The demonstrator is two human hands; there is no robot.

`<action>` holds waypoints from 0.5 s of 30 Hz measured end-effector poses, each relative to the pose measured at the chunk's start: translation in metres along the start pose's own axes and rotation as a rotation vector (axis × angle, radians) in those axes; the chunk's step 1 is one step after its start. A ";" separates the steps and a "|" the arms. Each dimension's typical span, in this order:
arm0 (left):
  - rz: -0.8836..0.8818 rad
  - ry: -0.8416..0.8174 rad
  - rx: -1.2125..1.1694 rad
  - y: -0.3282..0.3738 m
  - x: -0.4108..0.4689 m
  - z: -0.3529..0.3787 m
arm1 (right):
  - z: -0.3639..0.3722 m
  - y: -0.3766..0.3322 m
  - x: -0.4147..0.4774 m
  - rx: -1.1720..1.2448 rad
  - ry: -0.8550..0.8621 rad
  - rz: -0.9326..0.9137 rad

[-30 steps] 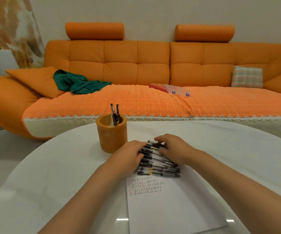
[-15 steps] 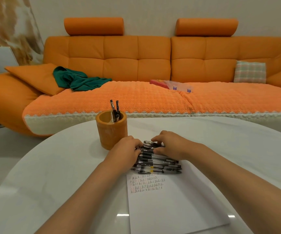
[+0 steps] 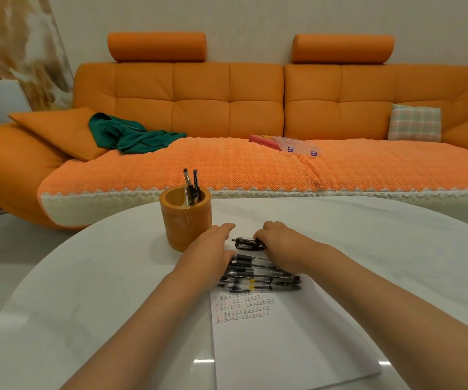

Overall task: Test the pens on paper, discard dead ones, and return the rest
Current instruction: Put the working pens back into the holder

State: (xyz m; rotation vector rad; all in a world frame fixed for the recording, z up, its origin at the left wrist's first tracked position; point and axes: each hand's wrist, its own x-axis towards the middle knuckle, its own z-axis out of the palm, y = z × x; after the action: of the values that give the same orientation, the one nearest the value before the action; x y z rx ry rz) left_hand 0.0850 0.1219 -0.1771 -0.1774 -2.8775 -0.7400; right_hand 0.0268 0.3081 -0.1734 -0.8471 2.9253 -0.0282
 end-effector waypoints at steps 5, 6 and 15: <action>0.012 -0.023 -0.018 -0.001 0.002 0.001 | -0.002 -0.001 -0.004 0.002 0.039 -0.025; 0.020 -0.013 -0.031 0.000 0.002 0.000 | -0.005 -0.002 -0.005 0.016 0.053 -0.037; 0.033 0.293 -0.546 0.023 0.008 -0.027 | -0.043 -0.021 -0.013 0.791 0.100 -0.051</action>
State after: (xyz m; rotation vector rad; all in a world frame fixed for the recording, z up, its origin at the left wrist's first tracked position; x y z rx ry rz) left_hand 0.0847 0.1296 -0.1411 -0.1632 -2.3357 -1.3991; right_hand 0.0447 0.2966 -0.1289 -0.7689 2.5829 -1.1576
